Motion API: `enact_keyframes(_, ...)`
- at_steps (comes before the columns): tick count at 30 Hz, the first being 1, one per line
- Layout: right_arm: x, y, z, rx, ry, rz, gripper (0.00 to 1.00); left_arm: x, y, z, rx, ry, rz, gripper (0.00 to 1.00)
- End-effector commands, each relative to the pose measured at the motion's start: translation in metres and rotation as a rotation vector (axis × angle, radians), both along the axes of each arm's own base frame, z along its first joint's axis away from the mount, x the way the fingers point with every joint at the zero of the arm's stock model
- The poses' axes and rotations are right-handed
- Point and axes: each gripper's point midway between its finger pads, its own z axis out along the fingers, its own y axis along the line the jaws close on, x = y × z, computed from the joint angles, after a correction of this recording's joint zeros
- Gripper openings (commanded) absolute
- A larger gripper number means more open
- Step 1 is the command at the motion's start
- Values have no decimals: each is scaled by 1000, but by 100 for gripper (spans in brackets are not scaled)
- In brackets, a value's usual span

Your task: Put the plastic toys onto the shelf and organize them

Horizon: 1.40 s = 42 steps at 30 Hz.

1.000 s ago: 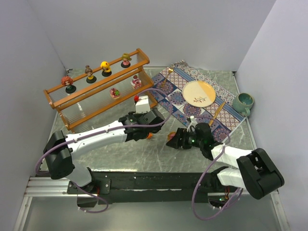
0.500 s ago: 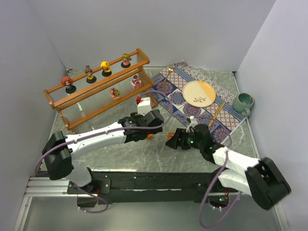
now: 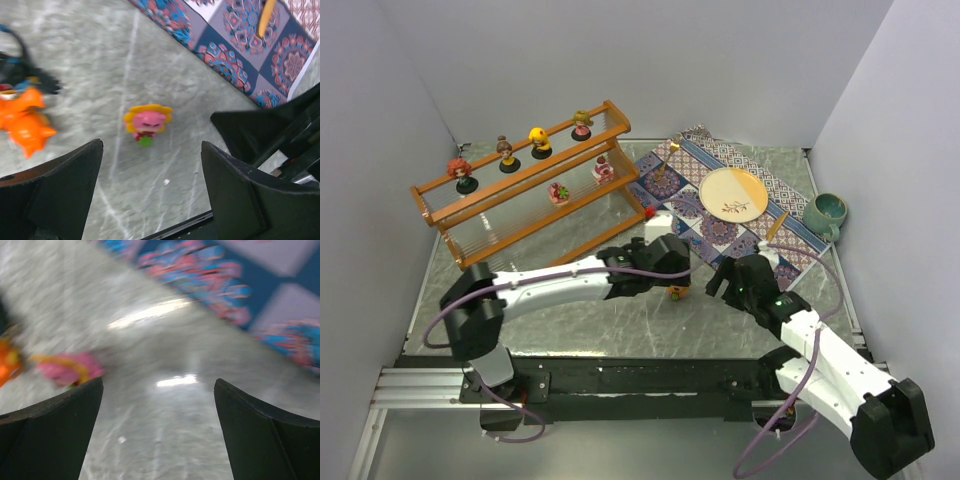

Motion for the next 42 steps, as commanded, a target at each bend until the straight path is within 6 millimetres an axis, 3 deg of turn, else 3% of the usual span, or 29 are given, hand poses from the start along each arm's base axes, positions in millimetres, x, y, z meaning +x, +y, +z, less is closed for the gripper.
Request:
enact_keyframes(1, 5, -38, 6, -56, 26, -172, 100, -2, -33, -5, -4, 18, -62, 84)
enact_keyframes(7, 9, -38, 5, 6, 10, -165, 100, 10, -39, -22, 97, 26, -20, 84)
enact_keyframes(21, 11, -37, 9, 29, -32, -160, 100, 7, -29, -62, 208, 107, 33, 82)
enact_keyframes(28, 13, -34, 9, 37, -45, -139, 100, 13, -26, -67, 179, 53, 67, 82)
enact_keyframes(42, 13, -32, 8, 40, -43, -123, 100, 12, -46, -68, 159, -33, 30, 79)
